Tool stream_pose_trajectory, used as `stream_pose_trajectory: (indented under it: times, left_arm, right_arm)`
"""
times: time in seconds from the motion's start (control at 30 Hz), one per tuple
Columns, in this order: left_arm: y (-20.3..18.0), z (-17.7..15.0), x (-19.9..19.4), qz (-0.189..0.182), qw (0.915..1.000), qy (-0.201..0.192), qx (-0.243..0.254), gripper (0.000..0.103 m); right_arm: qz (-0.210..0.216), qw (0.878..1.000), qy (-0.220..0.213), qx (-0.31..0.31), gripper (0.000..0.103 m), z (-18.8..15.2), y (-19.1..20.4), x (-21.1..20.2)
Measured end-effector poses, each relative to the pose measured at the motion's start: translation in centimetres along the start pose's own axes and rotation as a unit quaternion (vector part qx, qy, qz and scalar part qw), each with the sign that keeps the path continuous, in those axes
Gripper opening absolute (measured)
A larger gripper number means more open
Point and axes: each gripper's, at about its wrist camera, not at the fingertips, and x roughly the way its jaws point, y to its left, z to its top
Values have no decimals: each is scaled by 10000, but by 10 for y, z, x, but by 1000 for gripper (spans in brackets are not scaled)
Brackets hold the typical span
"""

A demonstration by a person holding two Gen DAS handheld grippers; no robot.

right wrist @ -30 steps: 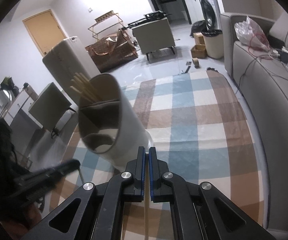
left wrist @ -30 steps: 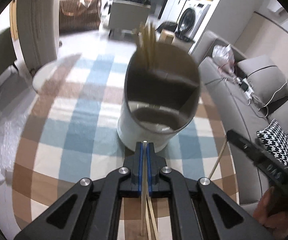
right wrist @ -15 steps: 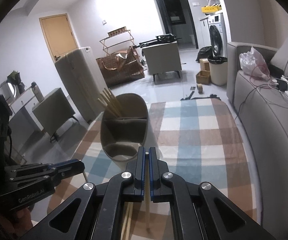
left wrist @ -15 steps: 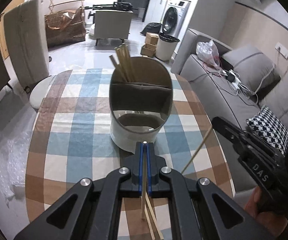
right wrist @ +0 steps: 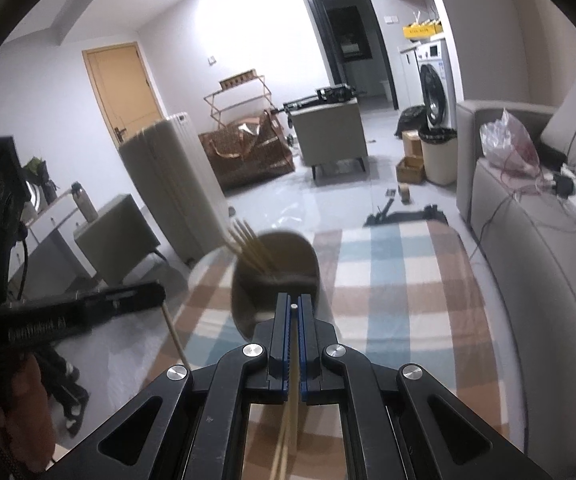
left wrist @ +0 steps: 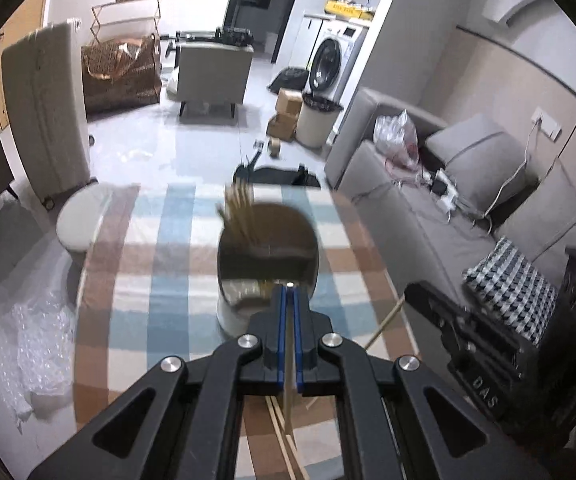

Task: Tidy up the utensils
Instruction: 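Lift both held chopsticks up and over the utensil holder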

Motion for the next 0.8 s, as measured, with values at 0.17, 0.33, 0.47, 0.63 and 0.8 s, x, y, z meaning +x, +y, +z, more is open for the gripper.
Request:
stream_pose_trajectory:
  times: [0.17,0.33,0.47,0.63,0.8]
  left_arm:
    - [-5,41,-24,-94,9994,-326,5,0]
    - [-4,74,-35,-99,9981,-616,20,0]
    - [0,91,-32,-82,9969,-779,42,0]
    - [13,106,-19,-125,9955,-919,-193,0]
    - [23,118,-3,-103,9939,-1058,-294,0]
  right_arm:
    - [107,9996,-278,-2,2,42,9,-14]
    - [169,9984,-521,-134,2,87,20,-22]
    - [167,9974,-600,-361,2,116,30,-17]
    - [147,9955,-695,-622,2,148,37,-3]
    - [54,9930,-723,-934,2,166,43,18]
